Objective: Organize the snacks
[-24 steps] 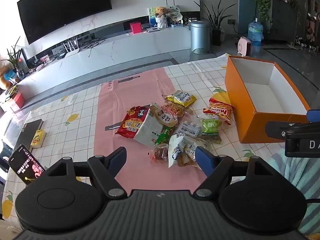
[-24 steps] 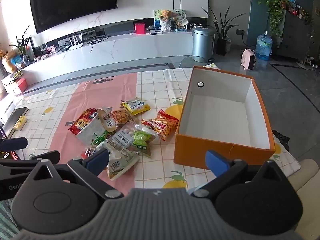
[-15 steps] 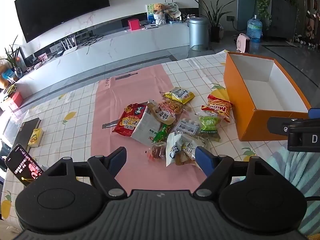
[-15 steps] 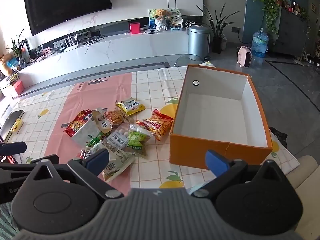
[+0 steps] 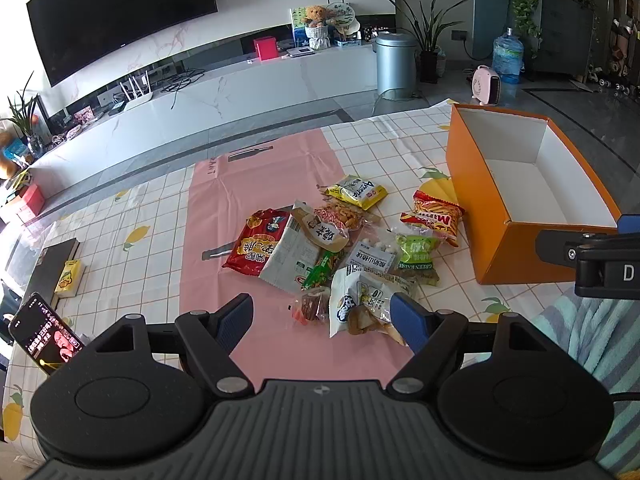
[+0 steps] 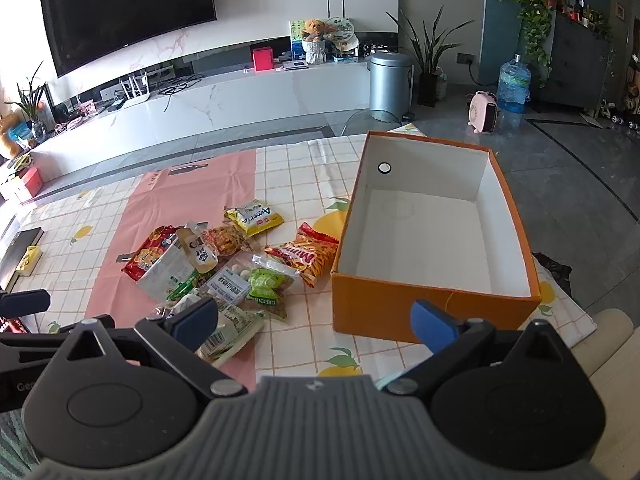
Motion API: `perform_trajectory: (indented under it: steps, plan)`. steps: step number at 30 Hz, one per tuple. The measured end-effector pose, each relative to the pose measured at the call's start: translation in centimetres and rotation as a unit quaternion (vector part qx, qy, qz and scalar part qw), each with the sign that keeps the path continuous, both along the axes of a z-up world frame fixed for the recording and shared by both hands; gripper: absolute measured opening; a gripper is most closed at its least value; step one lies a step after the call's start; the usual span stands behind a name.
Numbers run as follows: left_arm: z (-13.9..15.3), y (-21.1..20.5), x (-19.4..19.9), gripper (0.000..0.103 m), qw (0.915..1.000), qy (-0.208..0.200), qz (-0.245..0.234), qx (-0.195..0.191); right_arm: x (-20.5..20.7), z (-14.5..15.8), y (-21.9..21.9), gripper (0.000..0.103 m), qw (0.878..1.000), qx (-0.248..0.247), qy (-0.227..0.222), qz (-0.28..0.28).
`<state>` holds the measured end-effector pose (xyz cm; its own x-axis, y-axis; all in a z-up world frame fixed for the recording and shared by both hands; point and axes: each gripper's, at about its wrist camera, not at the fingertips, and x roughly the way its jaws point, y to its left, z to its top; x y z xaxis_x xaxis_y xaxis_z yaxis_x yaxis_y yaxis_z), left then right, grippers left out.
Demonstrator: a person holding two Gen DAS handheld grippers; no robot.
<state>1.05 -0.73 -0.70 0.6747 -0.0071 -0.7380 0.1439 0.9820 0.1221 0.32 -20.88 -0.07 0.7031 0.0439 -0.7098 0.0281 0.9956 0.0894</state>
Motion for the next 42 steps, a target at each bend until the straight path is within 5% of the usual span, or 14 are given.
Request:
perform_trajectory:
  steps: [42]
  plan:
    - [0.44,-0.33,-0.04,0.091,1.0000,0.001,-0.002,-0.004,-0.10,0.17,0.31,0.099,1.000,0.001,0.001,0.004]
